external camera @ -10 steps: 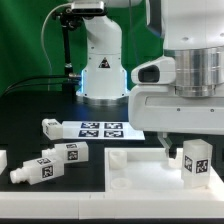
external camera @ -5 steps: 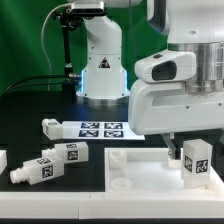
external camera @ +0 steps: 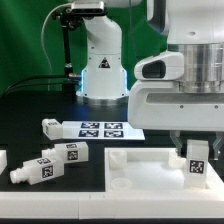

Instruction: Assemble one leg

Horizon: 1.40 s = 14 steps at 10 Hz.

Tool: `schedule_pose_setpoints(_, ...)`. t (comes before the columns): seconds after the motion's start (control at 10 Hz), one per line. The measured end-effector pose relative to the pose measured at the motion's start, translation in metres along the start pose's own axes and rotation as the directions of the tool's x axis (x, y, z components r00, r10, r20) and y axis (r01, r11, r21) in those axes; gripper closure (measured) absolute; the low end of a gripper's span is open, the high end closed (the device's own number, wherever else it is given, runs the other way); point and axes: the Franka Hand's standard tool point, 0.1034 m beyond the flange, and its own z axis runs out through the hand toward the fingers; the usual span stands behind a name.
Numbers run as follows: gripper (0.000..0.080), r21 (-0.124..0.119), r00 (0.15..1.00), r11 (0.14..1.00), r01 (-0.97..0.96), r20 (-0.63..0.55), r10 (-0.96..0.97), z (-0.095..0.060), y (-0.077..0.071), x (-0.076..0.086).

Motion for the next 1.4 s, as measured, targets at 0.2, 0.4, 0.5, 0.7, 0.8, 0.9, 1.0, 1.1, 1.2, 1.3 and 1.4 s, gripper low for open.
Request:
schedule_pose_setpoints(0.2, 0.0515, 0.009, 0.925, 0.925, -0.380, 0.007, 0.380, 0.000, 0.001, 0.001)
schedule_pose_setpoints(0.4, 0.0515, 0.019, 0.753, 0.753, -0.658, 0.032, 0.658, 0.001, 0.004, 0.002)
schedule_pose_setpoints(0.5, 0.0514, 0.028, 0.680, 0.679, -0.733, 0.057, 0.731, 0.000, 0.006, 0.004)
schedule_pose_setpoints(0.7, 0.0461, 0.030, 0.684, 0.683, -0.730, 0.059, 0.727, 0.001, 0.006, 0.003)
schedule_pose_setpoints(0.8, 0.0326, 0.033, 0.713, 0.713, -0.701, 0.058, 0.698, 0.001, 0.006, 0.003)
schedule_pose_setpoints(0.9, 0.0326, 0.041, 0.843, 0.843, -0.537, 0.042, 0.536, 0.001, 0.005, 0.003)
schedule_pose_setpoints(1.0, 0.0189, 0.049, 0.940, 0.939, -0.341, 0.034, 0.340, 0.001, 0.006, 0.004)
schedule_pose_setpoints(1.1, 0.0162, 0.046, 0.985, 0.985, -0.168, 0.050, 0.166, 0.002, 0.009, 0.002)
schedule_pose_setpoints(1.2, 0.0162, 0.046, 0.995, 0.995, -0.094, 0.046, 0.092, 0.002, 0.010, 0.003)
schedule_pose_setpoints(1.3, 0.0152, 0.047, 0.999, 0.998, -0.030, 0.042, 0.028, 0.002, 0.011, 0.003)
schedule_pose_setpoints(1.4, 0.0152, 0.048, 0.999, 0.998, 0.028, 0.039, -0.030, 0.002, 0.011, 0.003)
